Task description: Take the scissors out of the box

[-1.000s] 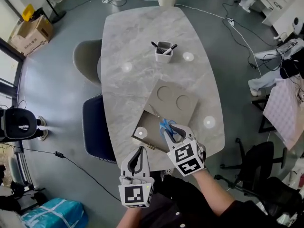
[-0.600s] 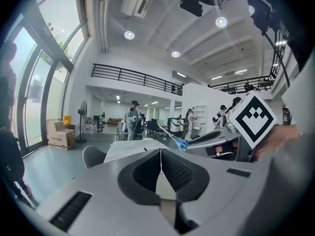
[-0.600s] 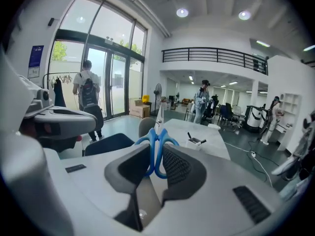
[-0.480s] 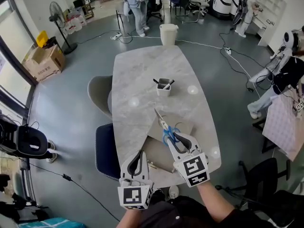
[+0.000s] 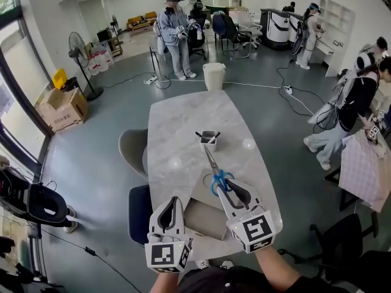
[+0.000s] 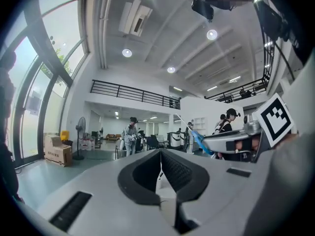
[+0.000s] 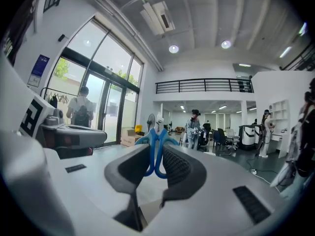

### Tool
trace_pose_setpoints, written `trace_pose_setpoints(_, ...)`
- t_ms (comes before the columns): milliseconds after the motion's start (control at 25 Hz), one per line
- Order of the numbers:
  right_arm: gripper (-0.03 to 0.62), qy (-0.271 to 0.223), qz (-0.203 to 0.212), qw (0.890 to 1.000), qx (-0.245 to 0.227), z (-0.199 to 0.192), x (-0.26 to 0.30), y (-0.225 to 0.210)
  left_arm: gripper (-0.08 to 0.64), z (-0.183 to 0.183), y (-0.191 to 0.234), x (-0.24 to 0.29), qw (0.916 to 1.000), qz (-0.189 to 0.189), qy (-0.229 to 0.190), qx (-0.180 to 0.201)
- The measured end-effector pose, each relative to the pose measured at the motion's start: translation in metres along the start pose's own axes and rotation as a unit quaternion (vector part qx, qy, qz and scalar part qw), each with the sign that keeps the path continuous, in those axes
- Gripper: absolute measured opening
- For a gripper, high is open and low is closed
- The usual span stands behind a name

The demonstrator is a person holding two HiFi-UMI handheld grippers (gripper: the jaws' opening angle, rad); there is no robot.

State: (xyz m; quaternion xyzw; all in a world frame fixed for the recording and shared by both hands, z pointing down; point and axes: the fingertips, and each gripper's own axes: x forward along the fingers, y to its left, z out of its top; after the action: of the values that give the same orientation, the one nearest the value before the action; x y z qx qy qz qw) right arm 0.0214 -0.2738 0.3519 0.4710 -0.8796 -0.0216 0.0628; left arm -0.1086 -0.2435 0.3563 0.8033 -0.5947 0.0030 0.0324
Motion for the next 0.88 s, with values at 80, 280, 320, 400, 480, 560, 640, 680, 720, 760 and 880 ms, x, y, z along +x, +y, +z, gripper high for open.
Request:
trace_pose_setpoints(80,0.078,-0.035,-0.001,0.999,0.003,0.014,-0.006,-0.001,0.017,0.008,-0.001,0.001,0.9999,-0.003,-0.01,0.0)
trace_pose_setpoints(280,0.078,-0.079,0.002,0.997,0.013,0.035,-0.017,-0.001,0.017,0.023,-0.005,0.003,0.9996,-0.008,-0.027,0.001)
trace_pose_setpoints(320,0.078,-0.083,0.0,0.996,0.012,0.038,-0.018,-0.002,0.017,0.025,-0.006,0.004,0.9996,-0.008,-0.028,0.002)
trace_pose_setpoints(400,0.078,-0.091,-0.005,0.996,0.012,0.042,-0.021,-0.003,0.017,0.027,-0.007,0.004,0.9995,-0.009,-0.029,0.005)
trace_pose_setpoints(480,0.078,-0.094,-0.01,0.995,0.013,0.042,-0.022,-0.003,0.017,0.027,-0.007,0.003,0.9995,-0.01,-0.03,0.008)
trace_pose_setpoints(560,0.078,-0.095,-0.014,0.995,0.014,0.042,-0.023,-0.002,0.017,0.027,-0.007,0.001,0.9995,-0.01,-0.03,0.009)
trace_pose_setpoints(640,0.078,-0.095,-0.017,0.995,0.016,0.041,-0.024,-0.003,0.017,0.028,-0.007,0.0,0.9994,-0.008,-0.031,0.01)
trace_pose_setpoints(680,0.078,-0.096,-0.018,0.995,0.017,0.041,-0.024,-0.003,0.017,0.028,-0.007,0.0,0.9994,-0.008,-0.032,0.01)
trace_pose_setpoints(720,0.078,-0.097,-0.019,0.995,0.019,0.041,-0.024,-0.004,0.017,0.028,-0.007,0.001,0.9994,-0.007,-0.033,0.01)
trace_pose_setpoints(760,0.078,-0.098,-0.021,0.995,0.02,0.041,-0.024,-0.005,0.017,0.028,-0.006,0.001,0.9994,-0.005,-0.034,0.011)
trace_pose_setpoints(880,0.078,-0.1,-0.024,0.995,0.021,0.041,-0.024,-0.005,0.017,0.027,-0.005,0.001,0.9993,-0.002,-0.034,0.012)
